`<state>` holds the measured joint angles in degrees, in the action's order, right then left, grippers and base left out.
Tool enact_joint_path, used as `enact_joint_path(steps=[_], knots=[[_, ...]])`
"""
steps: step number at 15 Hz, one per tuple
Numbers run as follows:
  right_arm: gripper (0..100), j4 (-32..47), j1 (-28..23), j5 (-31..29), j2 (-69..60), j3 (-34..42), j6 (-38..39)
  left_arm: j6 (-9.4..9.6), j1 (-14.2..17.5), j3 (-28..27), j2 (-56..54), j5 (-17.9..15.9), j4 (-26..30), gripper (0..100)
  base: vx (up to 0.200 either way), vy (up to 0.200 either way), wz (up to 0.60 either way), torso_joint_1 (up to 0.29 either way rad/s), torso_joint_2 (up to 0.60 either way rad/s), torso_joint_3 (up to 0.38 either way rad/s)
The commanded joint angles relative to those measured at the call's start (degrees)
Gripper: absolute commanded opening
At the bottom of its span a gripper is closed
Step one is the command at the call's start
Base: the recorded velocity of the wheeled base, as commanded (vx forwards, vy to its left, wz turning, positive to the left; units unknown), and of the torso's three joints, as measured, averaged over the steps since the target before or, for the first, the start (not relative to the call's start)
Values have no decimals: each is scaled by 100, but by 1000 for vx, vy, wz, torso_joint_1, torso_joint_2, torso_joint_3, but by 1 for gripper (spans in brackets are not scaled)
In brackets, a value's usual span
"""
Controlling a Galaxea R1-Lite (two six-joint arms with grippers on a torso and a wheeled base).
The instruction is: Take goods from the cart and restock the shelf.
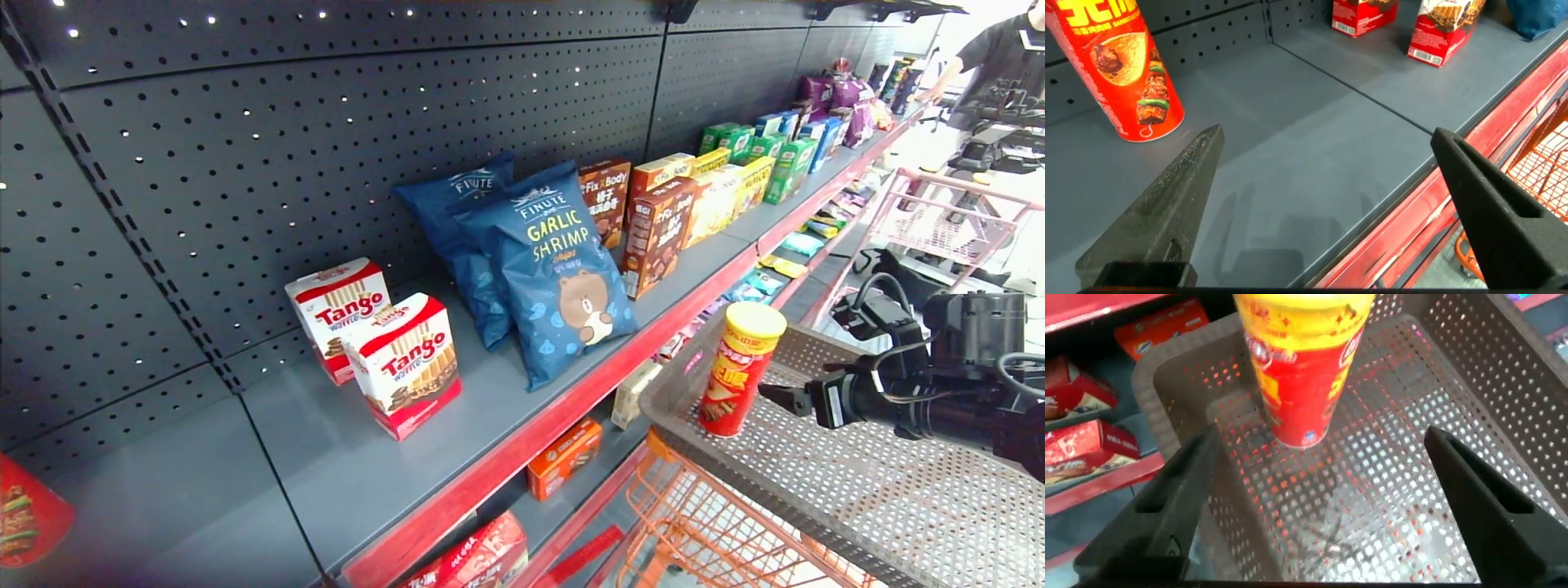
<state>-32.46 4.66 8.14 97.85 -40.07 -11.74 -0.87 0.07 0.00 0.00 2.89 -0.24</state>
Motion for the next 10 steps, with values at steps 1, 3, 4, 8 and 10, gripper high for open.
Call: enact_joint_path(steps=[1,3,4,8,10], knots=[[100,-129,0,12,208,-71,-4,-1,1,0,0,1,-2,100,0,0,0,0,0,0],[100,-164,-17,21,357,-282,5,-1,1,0,0,1,-2,100,0,0,0,0,0,0],[100,-190,-17,21,428,-370,5,-1,1,0,0,1,-2,100,0,0,0,0,0,0],[100,-691,62,135,1034,-730,40,-1,1,0,0,1,-2,100,0,0,0,0,0,0],[100,-937,79,249,1280,-906,49,-1,1,0,0,1,-2,100,0,0,0,0,0,0]])
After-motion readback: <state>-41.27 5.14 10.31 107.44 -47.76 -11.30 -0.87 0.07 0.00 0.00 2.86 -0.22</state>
